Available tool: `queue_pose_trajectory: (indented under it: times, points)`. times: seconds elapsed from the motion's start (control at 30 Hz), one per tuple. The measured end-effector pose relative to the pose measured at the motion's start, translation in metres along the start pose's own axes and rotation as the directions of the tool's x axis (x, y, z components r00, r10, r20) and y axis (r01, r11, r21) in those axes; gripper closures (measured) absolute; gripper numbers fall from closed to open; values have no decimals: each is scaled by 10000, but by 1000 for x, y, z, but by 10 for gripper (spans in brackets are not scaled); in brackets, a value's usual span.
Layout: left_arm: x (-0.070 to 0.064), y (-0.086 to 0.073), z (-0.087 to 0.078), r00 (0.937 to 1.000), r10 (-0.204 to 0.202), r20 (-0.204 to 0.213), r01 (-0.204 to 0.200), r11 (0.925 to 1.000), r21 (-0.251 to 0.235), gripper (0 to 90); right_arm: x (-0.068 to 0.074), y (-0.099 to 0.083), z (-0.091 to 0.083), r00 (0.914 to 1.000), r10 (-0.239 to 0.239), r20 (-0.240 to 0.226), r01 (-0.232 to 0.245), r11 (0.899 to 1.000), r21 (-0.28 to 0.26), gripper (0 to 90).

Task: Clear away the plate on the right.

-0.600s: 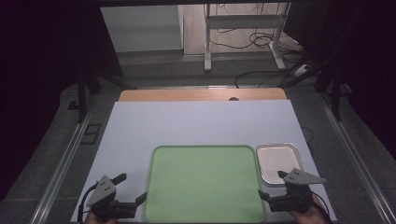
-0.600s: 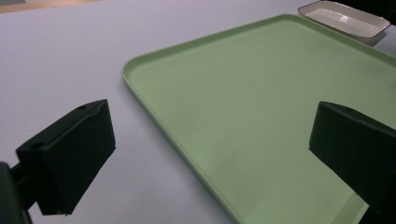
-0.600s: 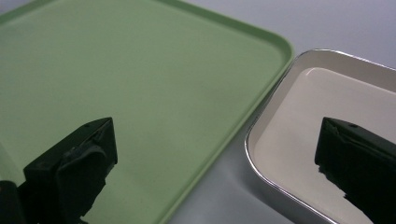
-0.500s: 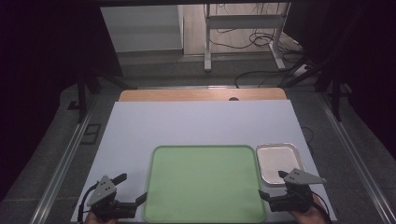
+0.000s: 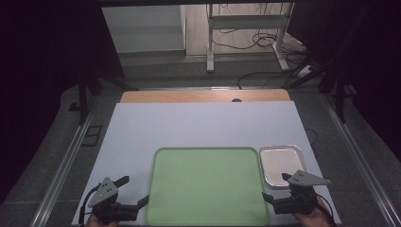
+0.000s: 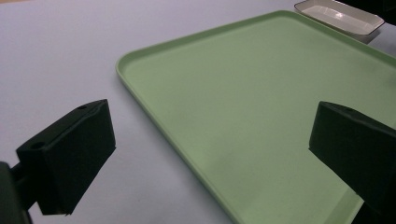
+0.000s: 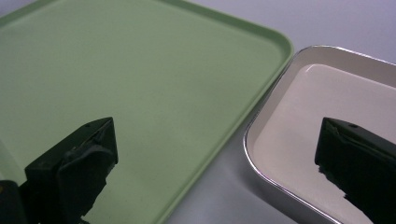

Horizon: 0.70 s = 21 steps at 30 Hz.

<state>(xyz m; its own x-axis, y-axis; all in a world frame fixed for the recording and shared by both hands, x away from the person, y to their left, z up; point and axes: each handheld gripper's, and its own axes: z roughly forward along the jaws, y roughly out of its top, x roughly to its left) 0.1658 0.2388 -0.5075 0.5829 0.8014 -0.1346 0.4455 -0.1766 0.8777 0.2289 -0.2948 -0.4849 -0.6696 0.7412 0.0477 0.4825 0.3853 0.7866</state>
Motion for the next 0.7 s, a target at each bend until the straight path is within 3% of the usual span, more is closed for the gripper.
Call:
queue_pose_trajectory:
  times: [0.3,0.7]
  points:
    - [0,0,0,10000,45,35,-45,10000,12,3,-1,0,0,9999,-133,14,133,9999,45,0]
    - [-1,0,0,9999,88,55,-88,10000,2,3,-7,3,-3,9996,260,70,-258,9993,-285,0]
